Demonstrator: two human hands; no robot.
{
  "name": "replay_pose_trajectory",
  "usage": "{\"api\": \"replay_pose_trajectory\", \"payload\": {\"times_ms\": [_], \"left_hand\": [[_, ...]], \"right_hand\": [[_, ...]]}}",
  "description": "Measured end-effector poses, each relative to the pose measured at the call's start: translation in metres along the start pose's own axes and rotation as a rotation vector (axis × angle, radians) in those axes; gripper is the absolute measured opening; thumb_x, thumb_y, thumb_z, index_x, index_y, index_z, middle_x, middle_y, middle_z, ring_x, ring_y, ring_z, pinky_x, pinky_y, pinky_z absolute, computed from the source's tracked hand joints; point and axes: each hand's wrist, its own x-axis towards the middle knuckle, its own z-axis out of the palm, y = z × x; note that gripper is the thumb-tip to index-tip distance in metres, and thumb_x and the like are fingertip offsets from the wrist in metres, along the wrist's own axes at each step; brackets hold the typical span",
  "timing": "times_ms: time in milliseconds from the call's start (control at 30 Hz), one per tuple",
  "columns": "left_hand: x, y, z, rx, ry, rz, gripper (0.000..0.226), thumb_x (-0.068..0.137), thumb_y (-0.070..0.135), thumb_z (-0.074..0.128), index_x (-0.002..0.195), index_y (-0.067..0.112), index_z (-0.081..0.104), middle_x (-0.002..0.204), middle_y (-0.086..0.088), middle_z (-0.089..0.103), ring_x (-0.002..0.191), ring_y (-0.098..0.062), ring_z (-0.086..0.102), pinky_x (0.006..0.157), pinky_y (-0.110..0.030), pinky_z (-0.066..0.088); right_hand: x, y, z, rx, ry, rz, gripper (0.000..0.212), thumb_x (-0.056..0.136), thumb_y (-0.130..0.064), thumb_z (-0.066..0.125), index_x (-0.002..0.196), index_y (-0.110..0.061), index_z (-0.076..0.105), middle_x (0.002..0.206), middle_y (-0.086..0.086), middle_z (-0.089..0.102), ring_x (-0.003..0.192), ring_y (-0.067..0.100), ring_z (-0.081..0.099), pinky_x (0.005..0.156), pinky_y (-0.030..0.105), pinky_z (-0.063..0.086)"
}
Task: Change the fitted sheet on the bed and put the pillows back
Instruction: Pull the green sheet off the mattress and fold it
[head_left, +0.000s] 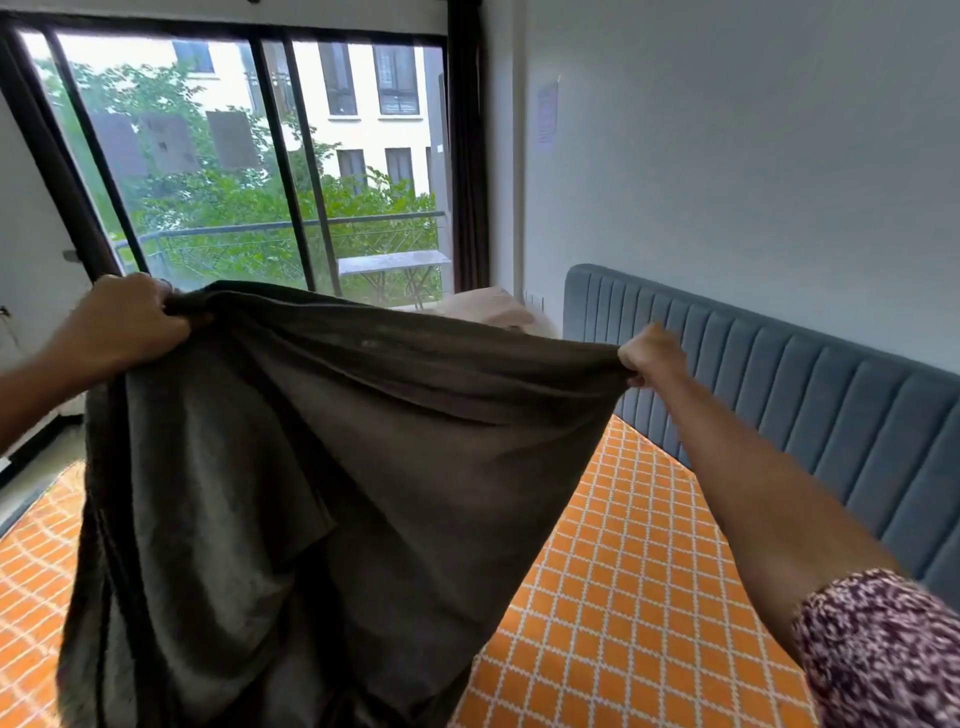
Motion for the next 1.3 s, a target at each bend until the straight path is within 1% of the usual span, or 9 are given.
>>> {"api": "replay_pose_trajectory", "payload": {"times_ms": [100, 233, 367, 600, 700, 833, 933, 1033, 1300], "left_hand": [[0.001, 0.002, 0.003, 0.016, -0.017, -0.042, 0.039, 0.08, 0.035, 0.068, 0.098, 0.001, 0.073, 0.086, -0.027, 0.067, 0.084, -0.045, 0.062, 0.073, -0.044, 0.049], [0.006, 0.004, 0.011, -0.01, -0.047, -0.031, 0.024, 0.086, 0.02, 0.071, 0.094, -0.002, 0.073, 0.081, -0.027, 0.066, 0.081, -0.046, 0.061, 0.073, -0.045, 0.048], [0.015, -0.001, 0.017, -0.094, -0.058, -0.054, 0.057, 0.067, 0.051, 0.059, 0.092, 0.002, 0.073, 0.073, -0.021, 0.064, 0.075, -0.043, 0.063, 0.073, -0.047, 0.052], [0.026, -0.02, 0.031, -0.093, -0.075, -0.074, 0.056, 0.064, 0.051, 0.053, 0.085, 0.003, 0.072, 0.073, -0.02, 0.064, 0.074, -0.041, 0.063, 0.075, -0.049, 0.053], [0.02, -0.006, 0.027, -0.085, -0.098, -0.084, 0.045, 0.073, 0.045, 0.065, 0.085, 0.002, 0.07, 0.08, -0.024, 0.066, 0.081, -0.043, 0.062, 0.076, -0.048, 0.052], [0.022, 0.001, 0.027, 0.002, -0.086, -0.066, 0.025, 0.087, 0.023, 0.069, 0.098, 0.0, 0.072, 0.09, -0.027, 0.066, 0.088, -0.045, 0.06, 0.075, -0.043, 0.047], [0.022, -0.008, 0.025, 0.041, -0.093, -0.084, 0.025, 0.088, 0.022, 0.066, 0.093, -0.002, 0.071, 0.088, -0.026, 0.066, 0.087, -0.044, 0.06, 0.074, -0.041, 0.045], [0.021, -0.02, 0.025, 0.077, -0.08, -0.092, 0.023, 0.086, 0.017, 0.067, 0.097, -0.003, 0.071, 0.094, -0.028, 0.066, 0.092, -0.046, 0.06, 0.078, -0.044, 0.045], [0.022, -0.043, 0.024, 0.022, -0.056, -0.222, 0.023, 0.085, 0.018, 0.069, 0.096, -0.002, 0.072, 0.089, -0.028, 0.066, 0.087, -0.046, 0.06, 0.077, -0.045, 0.05]], "right_hand": [[-0.002, 0.006, 0.001, 0.463, -0.335, 0.367, 0.011, 0.092, -0.004, 0.053, 0.102, -0.003, 0.057, 0.105, 0.013, 0.06, 0.082, 0.026, 0.063, 0.047, 0.037, 0.057], [-0.008, 0.013, -0.006, 0.796, -0.403, 0.573, 0.009, 0.096, -0.006, 0.051, 0.09, 0.002, 0.052, 0.091, 0.017, 0.054, 0.075, 0.027, 0.058, 0.071, 0.035, 0.059], [-0.004, 0.021, -0.011, 0.774, -0.418, 0.655, 0.025, 0.095, -0.009, 0.05, 0.07, -0.011, 0.045, 0.065, 0.002, 0.044, 0.052, 0.007, 0.041, 0.04, 0.013, 0.037], [0.004, 0.031, -0.042, 0.554, -0.566, 0.457, 0.006, 0.092, -0.007, 0.057, 0.086, -0.009, 0.055, 0.075, 0.006, 0.05, 0.062, 0.009, 0.043, 0.044, 0.014, 0.038], [0.006, 0.028, -0.039, 0.171, -0.336, 0.231, 0.011, 0.088, -0.005, 0.058, 0.078, -0.008, 0.057, 0.072, 0.007, 0.05, 0.058, 0.013, 0.047, 0.037, 0.019, 0.037], [0.004, 0.017, -0.022, -0.412, 0.096, -0.26, 0.003, 0.085, -0.008, 0.06, 0.082, -0.006, 0.059, 0.076, 0.009, 0.059, 0.07, 0.027, 0.059, 0.058, 0.029, 0.044], [0.009, 0.011, -0.024, 0.053, -0.311, 0.138, 0.01, 0.095, -0.008, 0.049, 0.091, -0.004, 0.058, 0.076, 0.013, 0.058, 0.045, 0.019, 0.062, 0.034, 0.019, 0.045], [0.003, 0.008, -0.035, 0.593, -0.583, 0.455, 0.017, 0.101, -0.003, 0.036, 0.095, -0.002, 0.052, 0.098, 0.023, 0.051, 0.065, 0.032, 0.067, 0.038, 0.016, 0.049], [-0.01, -0.009, -0.031, 0.995, -0.63, 0.288, 0.017, 0.097, 0.005, 0.038, 0.113, 0.005, 0.046, 0.108, 0.023, 0.047, 0.093, 0.031, 0.06, 0.062, 0.023, 0.059]]}}
